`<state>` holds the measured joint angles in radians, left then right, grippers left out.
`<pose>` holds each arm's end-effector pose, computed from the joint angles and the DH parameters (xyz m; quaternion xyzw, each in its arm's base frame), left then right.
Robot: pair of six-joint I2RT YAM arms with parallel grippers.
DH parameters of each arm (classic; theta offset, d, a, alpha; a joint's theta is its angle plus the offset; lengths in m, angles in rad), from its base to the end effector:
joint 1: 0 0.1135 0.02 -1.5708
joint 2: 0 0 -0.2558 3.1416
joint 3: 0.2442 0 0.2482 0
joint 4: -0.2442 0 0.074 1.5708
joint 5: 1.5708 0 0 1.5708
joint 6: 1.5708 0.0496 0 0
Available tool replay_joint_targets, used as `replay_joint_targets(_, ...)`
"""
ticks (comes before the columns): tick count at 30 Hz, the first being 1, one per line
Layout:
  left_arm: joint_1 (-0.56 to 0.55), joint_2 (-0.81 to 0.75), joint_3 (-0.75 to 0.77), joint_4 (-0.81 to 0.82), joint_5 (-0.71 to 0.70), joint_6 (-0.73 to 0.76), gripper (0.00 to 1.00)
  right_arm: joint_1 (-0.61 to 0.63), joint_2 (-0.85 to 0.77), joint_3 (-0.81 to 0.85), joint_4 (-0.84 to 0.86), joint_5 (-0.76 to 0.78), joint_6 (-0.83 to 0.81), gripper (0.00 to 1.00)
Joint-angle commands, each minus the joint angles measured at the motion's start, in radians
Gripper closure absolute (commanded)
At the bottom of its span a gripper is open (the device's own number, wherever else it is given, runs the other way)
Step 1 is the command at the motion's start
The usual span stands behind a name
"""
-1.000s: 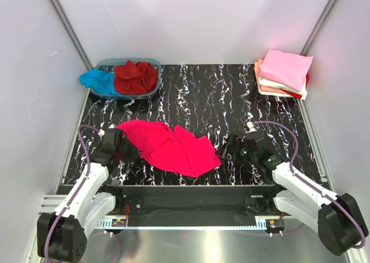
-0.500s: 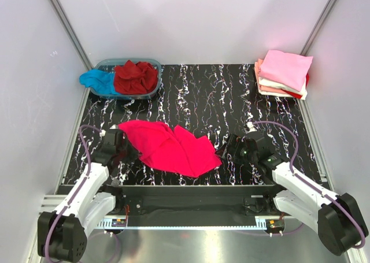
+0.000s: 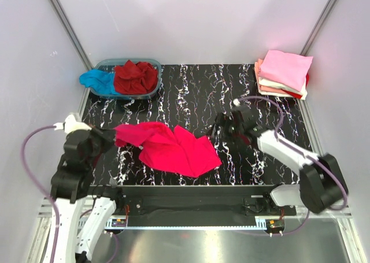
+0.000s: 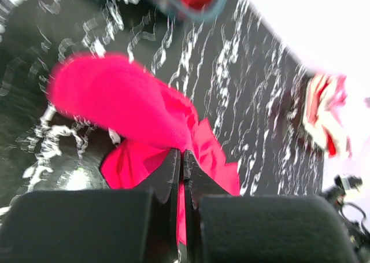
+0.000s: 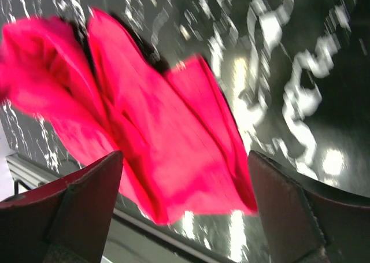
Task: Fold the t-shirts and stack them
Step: Flatten the tshirt out
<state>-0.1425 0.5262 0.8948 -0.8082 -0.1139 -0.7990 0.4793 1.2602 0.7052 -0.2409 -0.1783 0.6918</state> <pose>0.1131 -0.0105 0.3323 -0.3006 0.7881 -0.1998 0.4987 0.2302 0.1296 0.1934 0.0644 0.9206 0.2767 0.2681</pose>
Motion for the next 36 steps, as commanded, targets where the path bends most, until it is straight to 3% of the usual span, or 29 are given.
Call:
replay_joint_targets(1,0.004,-0.063,0.059,-0.123,-0.145,0.032,1.00,0.002,0.146,0.166,-0.061,-0.007,-0.061,0.06)
replay_joint_targets(6,0.004,-0.109,0.084,-0.203,-0.191,0.026,1.00,0.039,0.405,0.342,-0.144,-0.016,-0.090,0.14)
replay_joint_targets(10,0.004,-0.201,0.168,-0.253,-0.307,0.029,1.00,0.062,0.496,0.418,-0.158,-0.026,-0.097,0.16)
replay_joint_targets(15,-0.002,-0.204,0.303,-0.327,-0.418,0.084,1.00,0.087,0.561,0.496,-0.251,0.046,-0.100,0.16)
replay_joint_targets(22,-0.063,-0.209,0.325,-0.364,-0.492,0.072,1.00,0.090,0.567,0.453,-0.255,0.045,-0.057,0.22)
replay_joint_targets(28,-0.114,-0.229,0.291,-0.375,-0.515,0.047,1.00,0.094,0.459,0.387,-0.281,0.125,-0.052,0.23)
replay_joint_targets(36,-0.126,-0.249,0.335,-0.433,-0.582,0.043,1.00,0.094,0.489,0.427,-0.255,0.042,-0.077,0.26)
